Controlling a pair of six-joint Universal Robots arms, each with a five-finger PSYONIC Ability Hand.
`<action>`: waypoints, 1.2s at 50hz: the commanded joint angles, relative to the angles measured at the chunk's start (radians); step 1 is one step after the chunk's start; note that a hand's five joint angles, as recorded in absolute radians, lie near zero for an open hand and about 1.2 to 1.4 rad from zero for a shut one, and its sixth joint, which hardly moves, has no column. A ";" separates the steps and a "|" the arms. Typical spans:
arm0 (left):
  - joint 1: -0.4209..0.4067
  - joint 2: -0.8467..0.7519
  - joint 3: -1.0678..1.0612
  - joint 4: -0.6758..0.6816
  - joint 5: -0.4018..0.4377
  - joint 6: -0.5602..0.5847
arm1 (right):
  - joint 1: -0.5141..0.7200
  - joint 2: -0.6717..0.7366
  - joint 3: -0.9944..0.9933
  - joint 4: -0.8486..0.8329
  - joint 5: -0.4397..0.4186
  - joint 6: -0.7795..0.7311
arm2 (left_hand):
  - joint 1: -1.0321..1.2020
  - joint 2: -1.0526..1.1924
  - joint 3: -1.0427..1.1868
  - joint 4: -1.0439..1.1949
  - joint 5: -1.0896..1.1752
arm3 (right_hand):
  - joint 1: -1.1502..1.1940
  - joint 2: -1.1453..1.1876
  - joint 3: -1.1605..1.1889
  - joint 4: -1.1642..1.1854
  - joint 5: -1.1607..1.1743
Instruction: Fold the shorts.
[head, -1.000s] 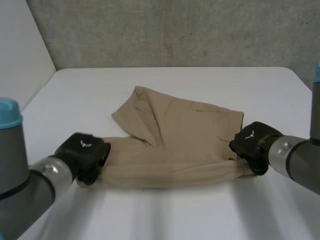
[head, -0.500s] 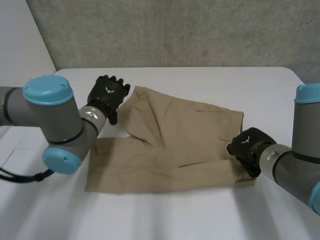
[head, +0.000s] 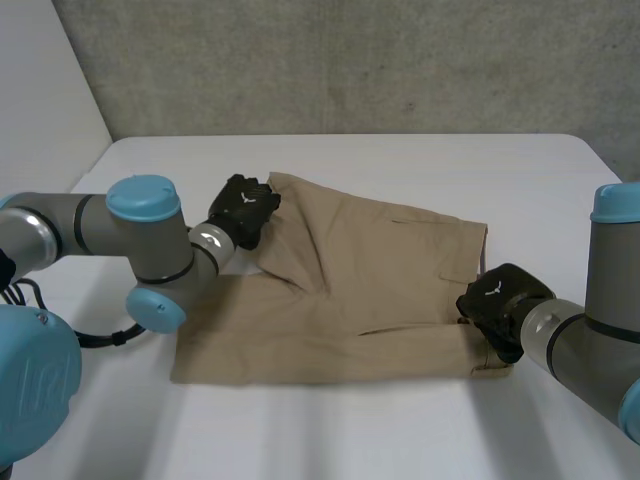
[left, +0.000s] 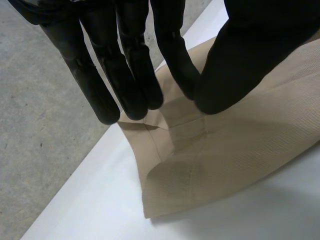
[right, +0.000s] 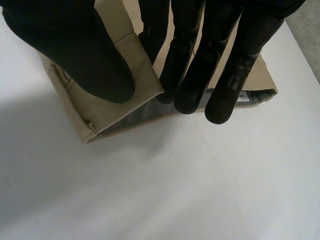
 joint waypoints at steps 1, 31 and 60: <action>0.013 -0.003 0.001 -0.001 -0.026 0.021 | 0.000 0.000 0.005 -0.007 -0.004 -0.002 | 0.267 0.292 0.304 0.297 0.305 | 0.434 0.229 0.209 0.208 0.226; 0.016 -0.124 0.212 -0.166 0.106 0.084 | -0.002 -0.003 0.007 -0.024 -0.009 -0.002 | -0.528 -0.503 -0.492 -0.499 -0.490 | 0.434 0.229 0.209 0.208 0.226; 0.026 -0.060 0.071 -0.082 -0.222 0.324 | -0.007 -0.006 0.005 -0.025 -0.010 -0.002 | 0.267 0.292 0.304 0.297 0.305 | 0.434 0.229 0.209 0.208 0.226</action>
